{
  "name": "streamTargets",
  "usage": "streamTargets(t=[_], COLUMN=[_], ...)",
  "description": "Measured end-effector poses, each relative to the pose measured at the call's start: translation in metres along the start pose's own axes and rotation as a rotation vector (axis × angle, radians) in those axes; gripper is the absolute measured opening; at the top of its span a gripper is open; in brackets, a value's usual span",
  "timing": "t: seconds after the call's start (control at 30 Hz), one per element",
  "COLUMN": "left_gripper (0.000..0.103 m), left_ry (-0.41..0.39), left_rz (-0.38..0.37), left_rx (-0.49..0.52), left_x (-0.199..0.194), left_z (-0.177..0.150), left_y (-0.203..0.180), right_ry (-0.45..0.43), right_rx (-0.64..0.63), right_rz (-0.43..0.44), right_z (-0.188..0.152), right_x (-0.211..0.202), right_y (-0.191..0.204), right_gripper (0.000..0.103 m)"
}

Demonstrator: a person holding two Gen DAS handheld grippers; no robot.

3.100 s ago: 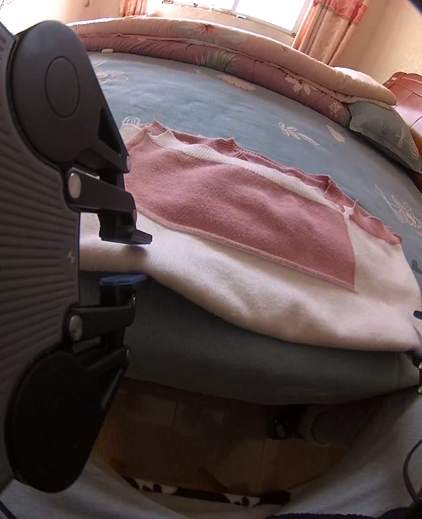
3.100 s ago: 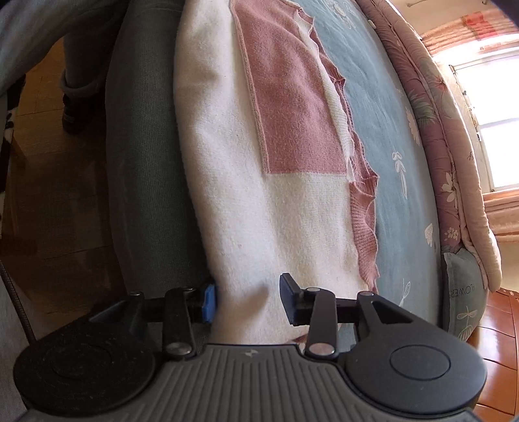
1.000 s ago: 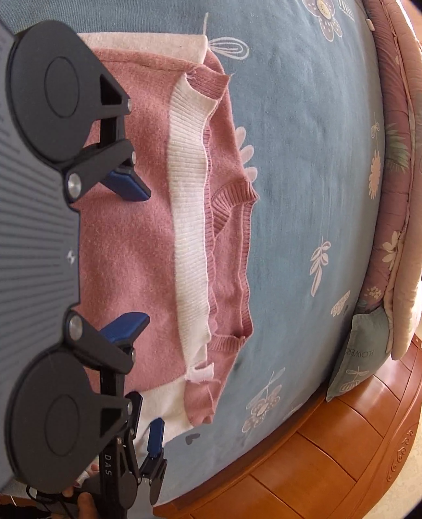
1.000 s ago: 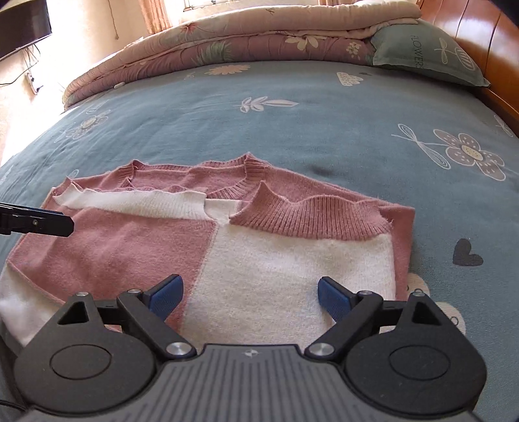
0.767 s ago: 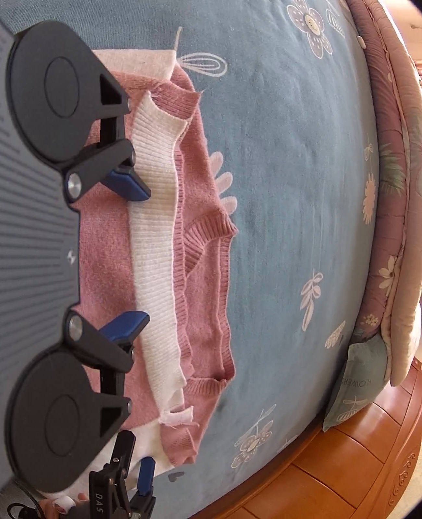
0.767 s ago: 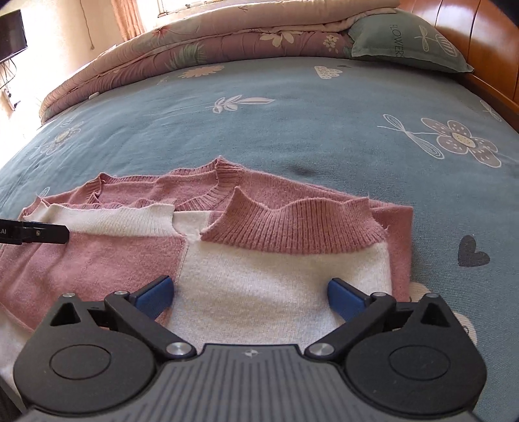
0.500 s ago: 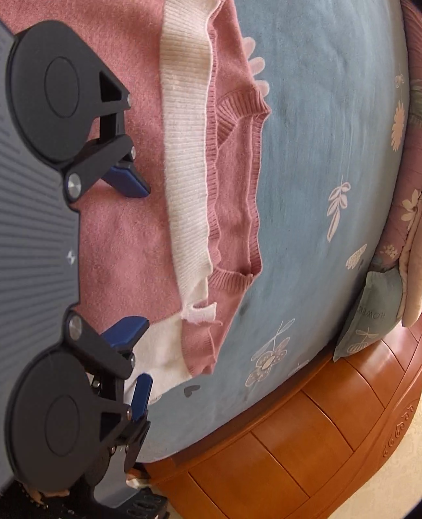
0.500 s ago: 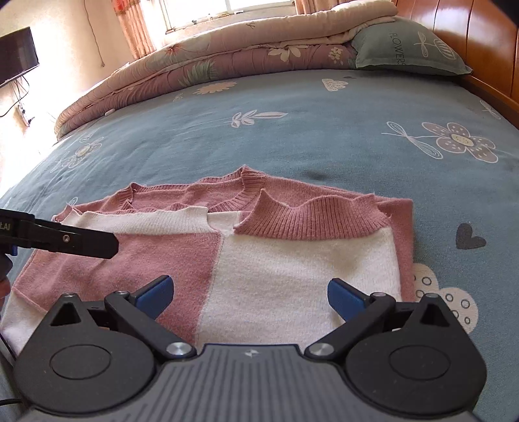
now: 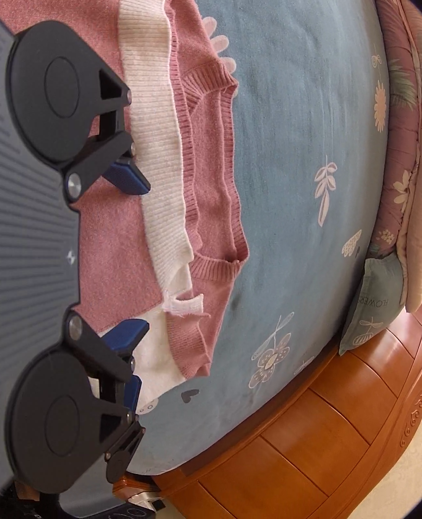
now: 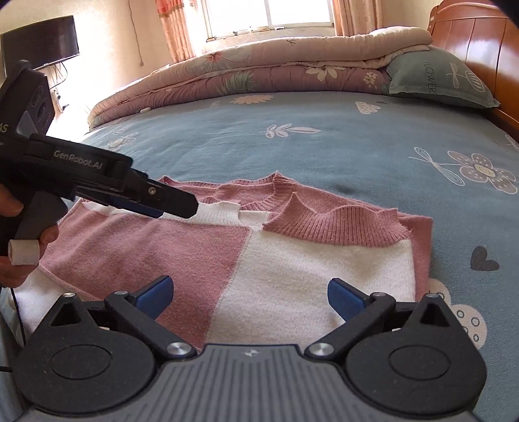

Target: Fold clothes

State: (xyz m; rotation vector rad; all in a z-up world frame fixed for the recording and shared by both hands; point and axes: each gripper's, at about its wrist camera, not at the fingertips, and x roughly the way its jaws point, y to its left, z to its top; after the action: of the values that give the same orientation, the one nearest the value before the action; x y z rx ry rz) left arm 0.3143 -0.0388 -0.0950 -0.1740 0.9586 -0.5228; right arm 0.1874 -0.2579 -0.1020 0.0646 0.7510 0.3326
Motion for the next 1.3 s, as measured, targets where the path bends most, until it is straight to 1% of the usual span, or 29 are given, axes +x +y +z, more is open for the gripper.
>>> streamTargets(t=[0.07, 0.13, 0.2, 0.23, 0.3, 0.33, 0.4, 0.43, 0.47, 0.57, 0.63, 0.67, 0.7, 0.8, 0.83, 0.87, 0.9, 1.0, 1.03, 1.17, 1.2, 1.3], left_gripper=[0.084, 0.084, 0.084, 0.084, 0.084, 0.086, 0.087, 0.085, 0.085, 0.086, 0.086, 0.087, 0.087, 0.088, 0.087, 0.086, 0.087, 0.088, 0.088, 0.088, 0.088, 0.09], left_ry=[-0.024, -0.007, -0.032, -0.044, -0.065, -0.067, -0.072, -0.075, -0.078, -0.085, -0.09, -0.09, -0.089, -0.107, -0.089, -0.102, -0.115, -0.141, -0.142, -0.109, -0.107, -0.112], left_rz=[-0.002, -0.002, 0.029, 0.048, 0.09, 0.093, 0.098, 0.1, 0.103, 0.112, 0.143, 0.14, 0.138, 0.175, 0.214, 0.217, 0.219, 0.17, 0.17, 0.221, 0.215, 0.141], left_rx=[-0.007, -0.025, -0.018, -0.015, -0.039, -0.063, -0.112, -0.136, -0.161, -0.232, -0.213, -0.211, -0.21, -0.241, -0.26, -0.268, -0.276, -0.276, -0.274, -0.27, -0.261, -0.233], left_x=[0.0, -0.006, -0.016, -0.021, -0.03, -0.033, -0.04, -0.044, -0.047, -0.058, -0.069, -0.073, -0.077, -0.077, -0.074, -0.077, -0.081, -0.095, -0.098, -0.102, -0.103, -0.102], left_z=[-0.002, 0.005, 0.009, 0.01, 0.012, 0.01, 0.007, 0.005, 0.004, -0.001, -0.005, -0.011, -0.017, -0.039, -0.045, -0.049, -0.052, -0.054, -0.054, -0.056, -0.058, -0.067], left_y=[0.004, 0.003, 0.004, 0.005, 0.015, 0.022, 0.037, 0.044, 0.051, 0.073, 0.07, 0.069, 0.068, 0.075, 0.081, 0.083, 0.085, 0.083, 0.082, 0.073, 0.068, 0.049], right_ry=[0.015, -0.008, -0.053, -0.043, 0.005, 0.03, 0.032, 0.033, 0.034, 0.007, 0.005, 0.008, 0.015, 0.039, 0.039, 0.035, 0.034, 0.037, 0.035, 0.031, 0.031, 0.031], right_rx=[0.047, 0.077, 0.083, 0.087, 0.101, 0.112, 0.096, 0.088, 0.08, 0.043, 0.033, 0.033, 0.036, 0.047, 0.048, 0.05, 0.051, 0.057, 0.058, 0.044, 0.037, 0.017], right_rz=[-0.039, -0.006, -0.003, -0.022, -0.063, -0.075, -0.079, -0.08, -0.082, -0.053, -0.018, -0.006, -0.01, -0.033, -0.042, -0.052, -0.056, -0.061, -0.064, -0.088, -0.095, -0.115], right_z=[-0.001, 0.004, 0.01, 0.012, 0.013, 0.012, 0.01, 0.009, 0.008, 0.008, 0.008, 0.007, 0.004, -0.005, -0.008, -0.01, -0.011, -0.012, -0.013, -0.015, -0.015, -0.017], right_x=[0.005, -0.002, -0.008, -0.005, 0.007, 0.014, 0.014, 0.012, 0.009, -0.007, -0.014, -0.015, -0.013, -0.007, -0.006, -0.005, -0.005, -0.008, -0.007, -0.005, -0.005, -0.003], right_y=[-0.013, -0.019, -0.022, -0.023, -0.028, -0.031, -0.027, -0.024, -0.021, -0.009, -0.001, 0.002, 0.005, 0.011, 0.012, 0.012, 0.012, 0.01, 0.01, 0.013, 0.015, 0.019], right_gripper=[0.103, 0.103, 0.103, 0.103, 0.103, 0.103, 0.103, 0.103, 0.103, 0.103, 0.103, 0.103, 0.103, 0.103, 0.103, 0.103, 0.103, 0.103, 0.103, 0.103, 0.103, 0.103])
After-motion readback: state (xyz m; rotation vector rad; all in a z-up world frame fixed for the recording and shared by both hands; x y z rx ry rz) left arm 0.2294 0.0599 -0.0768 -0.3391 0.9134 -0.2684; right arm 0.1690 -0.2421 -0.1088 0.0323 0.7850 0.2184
